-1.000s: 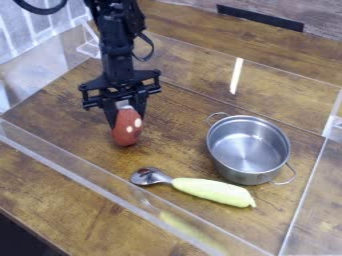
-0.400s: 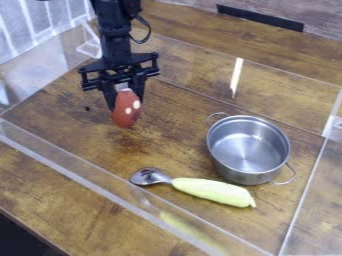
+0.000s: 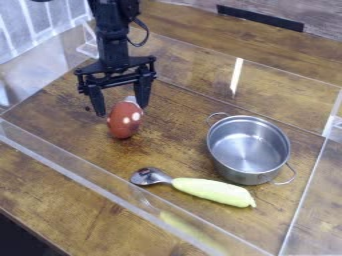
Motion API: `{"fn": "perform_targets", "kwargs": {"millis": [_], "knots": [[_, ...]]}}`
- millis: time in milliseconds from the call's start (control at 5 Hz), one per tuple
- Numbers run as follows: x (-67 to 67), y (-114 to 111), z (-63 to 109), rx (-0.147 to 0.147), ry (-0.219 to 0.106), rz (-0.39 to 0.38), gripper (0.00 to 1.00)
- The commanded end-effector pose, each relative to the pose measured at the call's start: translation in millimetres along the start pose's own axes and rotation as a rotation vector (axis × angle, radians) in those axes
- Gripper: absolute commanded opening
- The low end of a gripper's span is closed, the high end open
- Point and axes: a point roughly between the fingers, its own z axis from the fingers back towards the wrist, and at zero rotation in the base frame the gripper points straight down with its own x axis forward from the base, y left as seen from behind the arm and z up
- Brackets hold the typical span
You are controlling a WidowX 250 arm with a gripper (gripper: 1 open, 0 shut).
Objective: Remove the mushroom from the silver pot and put it on the table
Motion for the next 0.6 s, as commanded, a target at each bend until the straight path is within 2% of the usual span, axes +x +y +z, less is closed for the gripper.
{"fn": "perform_targets", "kwargs": {"millis": [0, 200, 400], "knots": [[-4.5, 1.0, 41.6, -0.056, -0.066, 0.014, 1.0], [-7.8, 2.8, 54.5, -0.066, -0.068, 0.028, 1.0], [-10.2, -0.3, 63.6, -0.071, -0.064, -0.011, 1.0]]}}
